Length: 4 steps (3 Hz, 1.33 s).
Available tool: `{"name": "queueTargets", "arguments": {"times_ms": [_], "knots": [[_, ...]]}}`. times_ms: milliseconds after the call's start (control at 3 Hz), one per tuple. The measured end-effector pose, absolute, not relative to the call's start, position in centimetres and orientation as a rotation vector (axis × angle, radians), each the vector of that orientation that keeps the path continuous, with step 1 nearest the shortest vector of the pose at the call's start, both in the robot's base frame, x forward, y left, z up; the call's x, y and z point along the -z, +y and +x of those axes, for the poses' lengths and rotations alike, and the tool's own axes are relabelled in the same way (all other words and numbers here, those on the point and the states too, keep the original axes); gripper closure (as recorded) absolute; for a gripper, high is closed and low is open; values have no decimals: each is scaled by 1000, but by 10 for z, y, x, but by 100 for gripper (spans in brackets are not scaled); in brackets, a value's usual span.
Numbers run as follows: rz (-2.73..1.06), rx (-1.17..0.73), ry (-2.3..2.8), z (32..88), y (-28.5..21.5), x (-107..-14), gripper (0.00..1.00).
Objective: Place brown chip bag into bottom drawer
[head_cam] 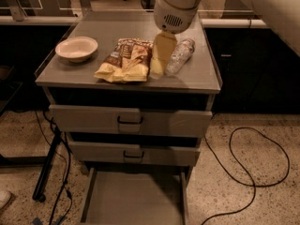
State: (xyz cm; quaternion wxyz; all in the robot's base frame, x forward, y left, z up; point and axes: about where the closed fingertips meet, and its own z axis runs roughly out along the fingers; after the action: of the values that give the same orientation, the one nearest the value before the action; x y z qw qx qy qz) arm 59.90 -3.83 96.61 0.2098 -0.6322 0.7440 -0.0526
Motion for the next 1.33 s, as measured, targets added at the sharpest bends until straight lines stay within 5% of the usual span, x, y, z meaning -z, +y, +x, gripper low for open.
{"name": "queueTargets", "arguments": {"times_ms": [1333], "knots": [[-1813,-24,2045,612,23,-928,0]]}}
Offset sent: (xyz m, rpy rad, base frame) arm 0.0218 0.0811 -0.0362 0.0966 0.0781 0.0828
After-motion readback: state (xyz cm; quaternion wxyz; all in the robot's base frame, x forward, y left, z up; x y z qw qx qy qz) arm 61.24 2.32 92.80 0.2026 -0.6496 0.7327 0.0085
